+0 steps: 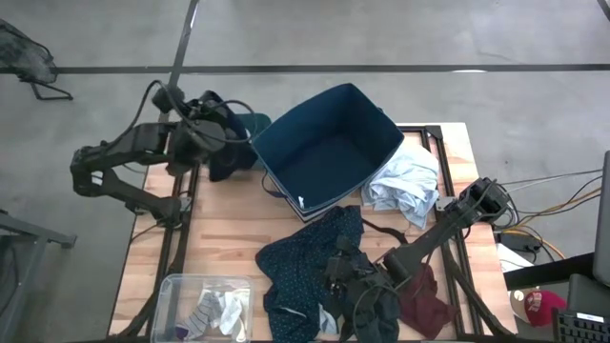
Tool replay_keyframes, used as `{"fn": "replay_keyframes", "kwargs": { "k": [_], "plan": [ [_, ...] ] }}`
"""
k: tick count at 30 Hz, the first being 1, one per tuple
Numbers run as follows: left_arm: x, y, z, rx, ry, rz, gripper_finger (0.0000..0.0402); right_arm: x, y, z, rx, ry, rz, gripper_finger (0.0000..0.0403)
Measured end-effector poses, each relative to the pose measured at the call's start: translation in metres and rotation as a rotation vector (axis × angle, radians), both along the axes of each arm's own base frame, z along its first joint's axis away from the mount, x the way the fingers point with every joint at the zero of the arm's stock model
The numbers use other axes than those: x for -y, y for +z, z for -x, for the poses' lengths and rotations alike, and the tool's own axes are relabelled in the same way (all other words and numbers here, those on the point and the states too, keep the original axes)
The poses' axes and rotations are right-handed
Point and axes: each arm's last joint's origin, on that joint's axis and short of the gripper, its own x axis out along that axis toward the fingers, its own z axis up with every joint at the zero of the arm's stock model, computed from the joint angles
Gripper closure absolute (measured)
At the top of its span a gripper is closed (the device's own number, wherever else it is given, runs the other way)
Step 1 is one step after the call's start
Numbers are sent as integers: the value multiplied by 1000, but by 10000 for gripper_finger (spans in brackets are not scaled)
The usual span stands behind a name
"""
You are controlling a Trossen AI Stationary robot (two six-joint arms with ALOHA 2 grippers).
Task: Pick & Place Cloths
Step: Put the dark blue underwear into the green bin
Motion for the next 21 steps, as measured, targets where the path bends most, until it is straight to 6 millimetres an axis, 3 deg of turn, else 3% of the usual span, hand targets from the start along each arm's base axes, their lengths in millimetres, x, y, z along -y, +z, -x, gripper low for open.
{"fn": "replay_keyframes", "kwargs": {
  "k": [8,15,21],
  "plan": [
    [-32,-13,-26,-168,164,-21,394,0,0,0,8,0,-5,304],
    [-69,-31,-40,-174,129,141,391,0,0,0,8,0,-6,330],
    [-95,-41,-48,-284,260,115,394,0,0,0,8,0,-6,352]
  ]
}}
